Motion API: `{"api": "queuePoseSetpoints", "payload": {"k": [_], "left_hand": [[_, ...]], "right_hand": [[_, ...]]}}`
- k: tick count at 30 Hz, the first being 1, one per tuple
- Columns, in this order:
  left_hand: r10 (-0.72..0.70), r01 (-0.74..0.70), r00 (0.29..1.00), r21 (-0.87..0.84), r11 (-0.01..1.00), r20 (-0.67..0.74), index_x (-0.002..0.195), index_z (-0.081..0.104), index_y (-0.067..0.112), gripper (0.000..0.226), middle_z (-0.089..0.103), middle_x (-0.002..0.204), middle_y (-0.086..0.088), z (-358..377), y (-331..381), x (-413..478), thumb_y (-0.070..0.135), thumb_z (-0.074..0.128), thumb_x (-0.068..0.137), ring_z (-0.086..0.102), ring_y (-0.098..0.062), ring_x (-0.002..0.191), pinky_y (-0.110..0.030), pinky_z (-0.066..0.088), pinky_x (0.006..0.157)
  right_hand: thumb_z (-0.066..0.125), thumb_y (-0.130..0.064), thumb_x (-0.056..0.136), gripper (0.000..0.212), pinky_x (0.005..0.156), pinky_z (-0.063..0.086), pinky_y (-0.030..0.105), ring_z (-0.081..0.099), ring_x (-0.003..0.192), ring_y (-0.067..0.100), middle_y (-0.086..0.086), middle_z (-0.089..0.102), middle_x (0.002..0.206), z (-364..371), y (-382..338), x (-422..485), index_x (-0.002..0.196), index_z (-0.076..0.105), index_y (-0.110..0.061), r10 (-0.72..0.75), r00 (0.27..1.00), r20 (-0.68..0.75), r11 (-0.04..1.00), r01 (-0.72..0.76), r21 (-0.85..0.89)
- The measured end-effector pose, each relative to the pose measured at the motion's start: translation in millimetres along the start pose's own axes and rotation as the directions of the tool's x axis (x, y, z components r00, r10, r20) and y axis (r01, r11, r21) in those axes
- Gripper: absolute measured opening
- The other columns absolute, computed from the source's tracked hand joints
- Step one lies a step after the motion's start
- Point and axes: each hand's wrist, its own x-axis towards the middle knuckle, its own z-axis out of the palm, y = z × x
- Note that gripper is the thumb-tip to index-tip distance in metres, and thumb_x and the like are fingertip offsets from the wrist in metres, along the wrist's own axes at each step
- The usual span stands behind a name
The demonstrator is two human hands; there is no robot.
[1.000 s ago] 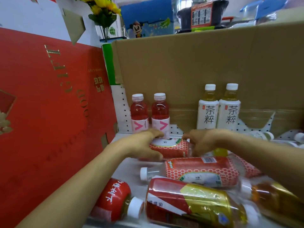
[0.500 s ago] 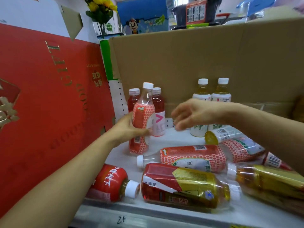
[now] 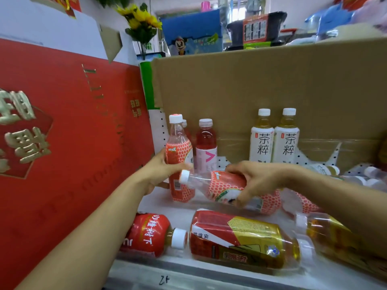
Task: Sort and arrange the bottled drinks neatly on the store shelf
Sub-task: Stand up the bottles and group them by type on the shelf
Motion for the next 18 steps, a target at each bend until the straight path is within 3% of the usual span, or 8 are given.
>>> {"api": "queuePoseSetpoints", "payload": {"k": [2,4,8,10,14,18], "left_hand": [[0.003,-0.005,0.999,-0.053,0.999,-0.036,0.134,0.043,0.033,0.069,0.065,0.116,0.006,-2.5,-0.5,1.0,0.018,0.082,0.078,0.063,-0.018,0.104,-0.055,0.051,0.094],[0.003,-0.006,1.000,-0.077,0.997,-0.030,0.132,0.042,0.033,0.068,0.063,0.113,0.009,-2.7,-1.5,1.2,0.011,0.080,0.080,0.061,-0.016,0.102,-0.055,0.049,0.095],[0.015,-0.020,0.998,-0.085,0.996,-0.063,0.127,0.045,0.033,0.066,0.062,0.110,0.012,2.8,-0.7,2.6,0.011,0.082,0.078,0.060,-0.017,0.102,-0.051,0.050,0.091],[0.019,-0.027,0.996,-0.088,0.996,-0.089,0.132,0.044,0.029,0.069,0.062,0.110,0.011,5.2,0.0,5.6,0.012,0.083,0.078,0.060,-0.020,0.105,-0.052,0.050,0.093],[0.026,-0.031,0.996,-0.058,0.998,-0.081,0.138,0.037,0.027,0.073,0.059,0.110,0.011,6.1,-0.8,11.5,0.017,0.081,0.080,0.058,-0.021,0.109,-0.049,0.048,0.093],[-0.002,0.004,0.999,0.036,0.999,-0.051,0.144,0.032,0.021,0.076,0.058,0.132,0.001,7.8,1.3,9.7,0.028,0.078,0.084,0.057,-0.020,0.111,-0.041,0.047,0.093]], "right_hand": [[0.085,-0.016,0.073,0.060,0.073,0.054,0.019,0.066,0.093,0.009,-0.004,0.064,0.106,-2.2,1.5,3.0,0.122,0.051,-0.024,-0.049,0.990,-0.130,0.990,0.066,0.127],[0.085,-0.013,0.072,0.062,0.078,0.057,0.023,0.068,0.093,0.011,-0.001,0.067,0.106,-1.7,2.5,9.4,0.122,0.050,-0.025,-0.054,0.967,-0.248,0.947,0.128,0.293],[0.086,-0.011,0.071,0.075,0.089,0.057,0.029,0.070,0.099,0.010,-0.001,0.070,0.112,3.9,-1.8,30.8,0.133,0.045,-0.024,0.024,0.909,-0.417,0.846,0.204,0.492],[0.088,-0.012,0.069,0.079,0.097,0.053,0.039,0.067,0.104,0.012,-0.003,0.068,0.115,9.4,-6.6,41.8,0.132,0.043,-0.027,0.071,0.893,-0.445,0.814,0.206,0.543],[0.085,-0.009,0.072,0.077,0.102,0.049,0.044,0.064,0.104,0.011,-0.005,0.065,0.114,14.7,-14.5,53.8,0.130,0.040,-0.029,0.128,0.885,-0.448,0.780,0.189,0.597],[0.079,-0.017,0.082,0.045,0.101,0.046,0.039,0.060,0.100,0.011,-0.010,0.064,0.105,18.9,-20.7,47.0,0.112,0.048,-0.031,0.172,0.907,-0.385,0.795,0.103,0.598]]}}
